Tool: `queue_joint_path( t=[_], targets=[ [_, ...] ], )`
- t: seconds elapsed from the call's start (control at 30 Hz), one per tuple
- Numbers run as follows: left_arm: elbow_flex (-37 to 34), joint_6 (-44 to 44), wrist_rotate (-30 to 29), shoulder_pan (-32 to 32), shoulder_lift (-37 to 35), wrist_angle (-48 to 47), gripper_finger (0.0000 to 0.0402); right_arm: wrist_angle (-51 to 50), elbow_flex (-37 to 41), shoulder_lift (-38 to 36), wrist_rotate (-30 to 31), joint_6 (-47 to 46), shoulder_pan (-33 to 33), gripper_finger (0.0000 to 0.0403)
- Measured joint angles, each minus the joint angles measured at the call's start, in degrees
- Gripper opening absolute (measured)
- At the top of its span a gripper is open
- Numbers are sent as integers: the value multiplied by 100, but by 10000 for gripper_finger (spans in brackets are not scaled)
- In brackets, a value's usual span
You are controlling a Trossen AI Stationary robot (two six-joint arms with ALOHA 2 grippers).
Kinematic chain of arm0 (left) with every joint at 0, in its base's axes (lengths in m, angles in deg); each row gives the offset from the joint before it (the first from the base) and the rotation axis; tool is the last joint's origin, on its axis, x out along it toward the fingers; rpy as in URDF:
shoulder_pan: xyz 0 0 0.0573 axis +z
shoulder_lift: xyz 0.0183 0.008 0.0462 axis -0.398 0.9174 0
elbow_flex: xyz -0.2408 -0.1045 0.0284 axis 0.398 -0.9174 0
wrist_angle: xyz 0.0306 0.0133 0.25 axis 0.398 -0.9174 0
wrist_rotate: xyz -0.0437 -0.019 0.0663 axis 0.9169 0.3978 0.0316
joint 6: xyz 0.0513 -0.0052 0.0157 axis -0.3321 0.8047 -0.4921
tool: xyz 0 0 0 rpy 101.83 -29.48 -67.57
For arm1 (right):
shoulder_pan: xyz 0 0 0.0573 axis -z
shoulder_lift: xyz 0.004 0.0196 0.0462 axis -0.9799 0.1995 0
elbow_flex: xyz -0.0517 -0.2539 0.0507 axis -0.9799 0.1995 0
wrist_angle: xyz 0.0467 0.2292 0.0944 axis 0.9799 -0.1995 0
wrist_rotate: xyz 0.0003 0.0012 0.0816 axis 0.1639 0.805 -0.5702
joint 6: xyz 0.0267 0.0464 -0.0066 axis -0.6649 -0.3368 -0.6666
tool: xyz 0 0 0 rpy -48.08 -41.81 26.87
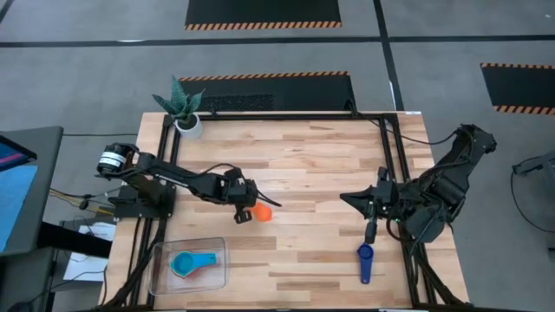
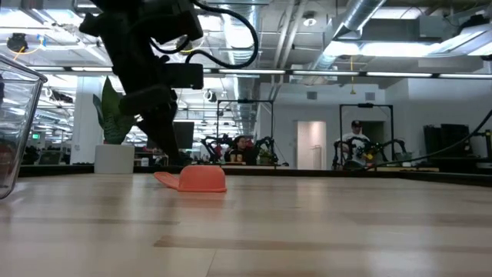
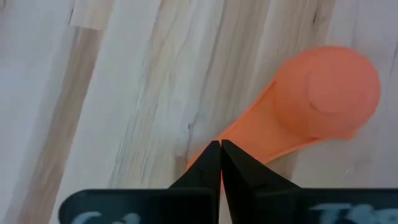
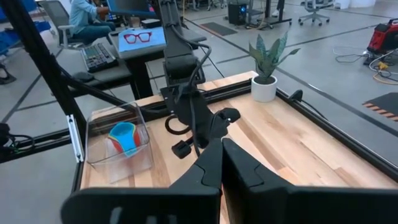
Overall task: Nest measuring cups in basket
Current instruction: Stack the orange measuring cup on top of the light blue measuring cup in the transparent bin
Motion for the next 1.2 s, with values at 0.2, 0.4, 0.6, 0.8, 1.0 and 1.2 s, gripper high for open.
queue_joint_path(
  t=[0.2, 0.4, 0.6, 0.8, 1.0, 1.2],
  targets=[
    [4, -51, -17, -46, 196, -201, 0, -76, 0, 0, -1, 8, 0, 22],
    [128, 438, 658, 140, 752, -579, 0, -63, 0, 0, -5, 8, -2, 22],
    [576, 245, 509, -30, 147, -658, 0, -69, 0, 0, -12, 7, -2, 22],
    [583, 342, 318, -33, -181, -899, 0, -89, 0, -2, -44, -4, -2, 22],
    [584, 260, 1046, -50, -179, -1420, 0, -145, 0, 0, -46, -2, -2, 22],
    [573, 196, 1627, -46, -181, -1985, 5, -188, 0, -2, -48, 7, -2, 22]
  ],
)
